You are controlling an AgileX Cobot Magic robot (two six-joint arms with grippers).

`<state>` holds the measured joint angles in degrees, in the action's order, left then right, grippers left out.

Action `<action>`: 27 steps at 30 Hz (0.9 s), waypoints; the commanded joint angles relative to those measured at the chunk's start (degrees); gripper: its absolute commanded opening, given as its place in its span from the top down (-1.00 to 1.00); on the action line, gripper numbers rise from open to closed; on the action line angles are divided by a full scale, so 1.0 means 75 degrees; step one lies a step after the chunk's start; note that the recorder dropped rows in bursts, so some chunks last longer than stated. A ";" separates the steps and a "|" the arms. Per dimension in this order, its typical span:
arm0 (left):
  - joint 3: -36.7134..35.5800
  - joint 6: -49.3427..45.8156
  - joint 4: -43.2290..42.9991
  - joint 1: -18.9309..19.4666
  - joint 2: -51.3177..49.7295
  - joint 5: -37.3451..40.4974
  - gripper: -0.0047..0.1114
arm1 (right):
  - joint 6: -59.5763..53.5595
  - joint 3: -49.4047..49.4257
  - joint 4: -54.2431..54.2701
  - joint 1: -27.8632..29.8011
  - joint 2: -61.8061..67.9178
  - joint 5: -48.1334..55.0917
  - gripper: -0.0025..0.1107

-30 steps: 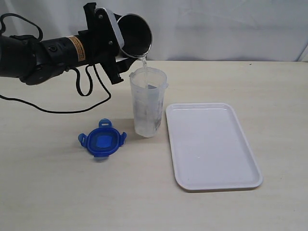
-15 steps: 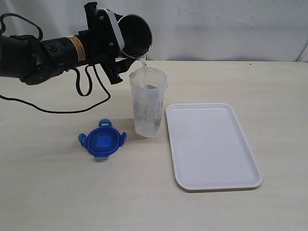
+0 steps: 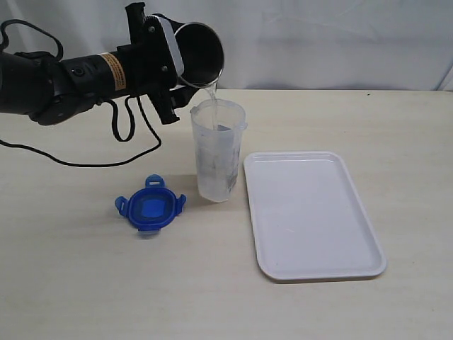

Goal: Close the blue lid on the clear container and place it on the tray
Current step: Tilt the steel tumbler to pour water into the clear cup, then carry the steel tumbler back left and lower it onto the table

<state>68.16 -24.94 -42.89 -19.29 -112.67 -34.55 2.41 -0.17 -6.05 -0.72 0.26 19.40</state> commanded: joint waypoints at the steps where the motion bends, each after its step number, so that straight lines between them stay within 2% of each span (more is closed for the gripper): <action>1: 0.0166 -0.0069 0.0195 -0.0009 0.0157 -0.0458 0.92 | 0.0020 0.0023 -0.0002 -0.0005 -0.0035 0.0027 0.88; 4: 0.0166 0.0099 0.0196 -0.0009 0.0157 -0.0458 0.92 | 0.0020 0.0023 -0.0002 -0.0005 -0.0035 0.0027 0.88; 14: 0.0166 0.3468 0.0208 -0.0009 0.0157 0.0124 0.92 | 0.0020 0.0023 -0.0002 -0.0005 -0.0035 0.0027 0.88; 19: 0.0166 0.4788 0.0729 0.0117 0.0157 0.0279 0.92 | 0.0020 0.0023 -0.0002 -0.0005 -0.0035 0.0027 0.88; 27: 0.0166 0.6325 0.1551 0.0953 -0.0170 -0.0798 0.92 | 0.0020 0.0023 -0.0002 -0.0005 -0.0035 0.0027 0.88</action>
<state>68.37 18.04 -34.24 -14.49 -113.20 -33.62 2.41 -0.17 -6.05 -0.72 0.26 19.40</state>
